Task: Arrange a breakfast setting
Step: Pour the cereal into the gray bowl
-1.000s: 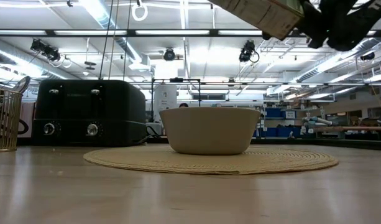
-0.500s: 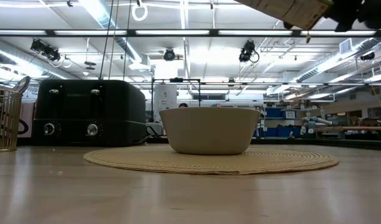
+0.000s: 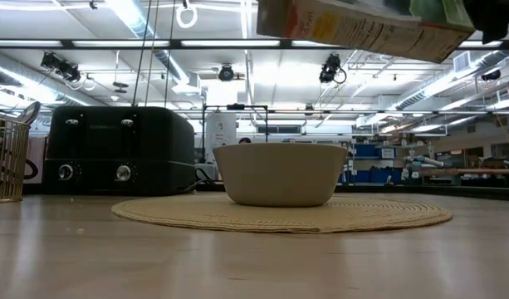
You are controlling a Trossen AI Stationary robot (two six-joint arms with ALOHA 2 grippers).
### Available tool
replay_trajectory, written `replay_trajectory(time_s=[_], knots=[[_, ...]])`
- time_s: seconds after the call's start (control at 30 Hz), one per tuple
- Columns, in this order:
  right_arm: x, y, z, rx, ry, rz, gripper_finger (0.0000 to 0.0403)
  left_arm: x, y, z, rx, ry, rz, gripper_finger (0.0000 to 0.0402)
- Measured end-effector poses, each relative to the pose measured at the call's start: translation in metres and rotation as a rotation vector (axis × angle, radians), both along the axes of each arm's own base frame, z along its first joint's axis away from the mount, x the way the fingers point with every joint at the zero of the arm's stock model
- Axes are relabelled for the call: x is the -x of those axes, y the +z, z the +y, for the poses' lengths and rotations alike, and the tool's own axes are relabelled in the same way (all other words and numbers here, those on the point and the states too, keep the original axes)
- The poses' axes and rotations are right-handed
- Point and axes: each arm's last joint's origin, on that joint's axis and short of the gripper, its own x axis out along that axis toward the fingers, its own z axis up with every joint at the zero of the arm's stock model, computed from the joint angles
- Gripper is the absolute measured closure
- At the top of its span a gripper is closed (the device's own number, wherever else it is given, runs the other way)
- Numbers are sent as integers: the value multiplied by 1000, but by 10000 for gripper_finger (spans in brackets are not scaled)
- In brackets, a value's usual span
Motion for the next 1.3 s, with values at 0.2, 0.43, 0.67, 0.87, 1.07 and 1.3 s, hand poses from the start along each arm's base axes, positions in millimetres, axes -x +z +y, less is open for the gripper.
replay_trajectory(time_s=[0.2, 0.43, 0.67, 0.87, 1.07, 1.3], knots=[[0, -4, 2, 11, 6, 21, 157, -17, -9, 6, 6, 45, 37, 146], [-5, -11, 8, 21, 18, 80, 157, -33, -24, 21, 58, 114, 124, 146], [-11, -10, 16, 90, 0, 280, 157, -38, -33, 29, 86, 147, 181, 146], [-20, -8, 19, 137, -7, 327, 157, -38, -34, 24, 84, 126, 187, 146], [-29, -5, 21, 166, -13, 364, 157, -34, -35, 15, 102, 99, 198, 146], [-32, -6, 23, 168, -10, 376, 159, -28, -36, 5, 99, 113, 200, 146]])
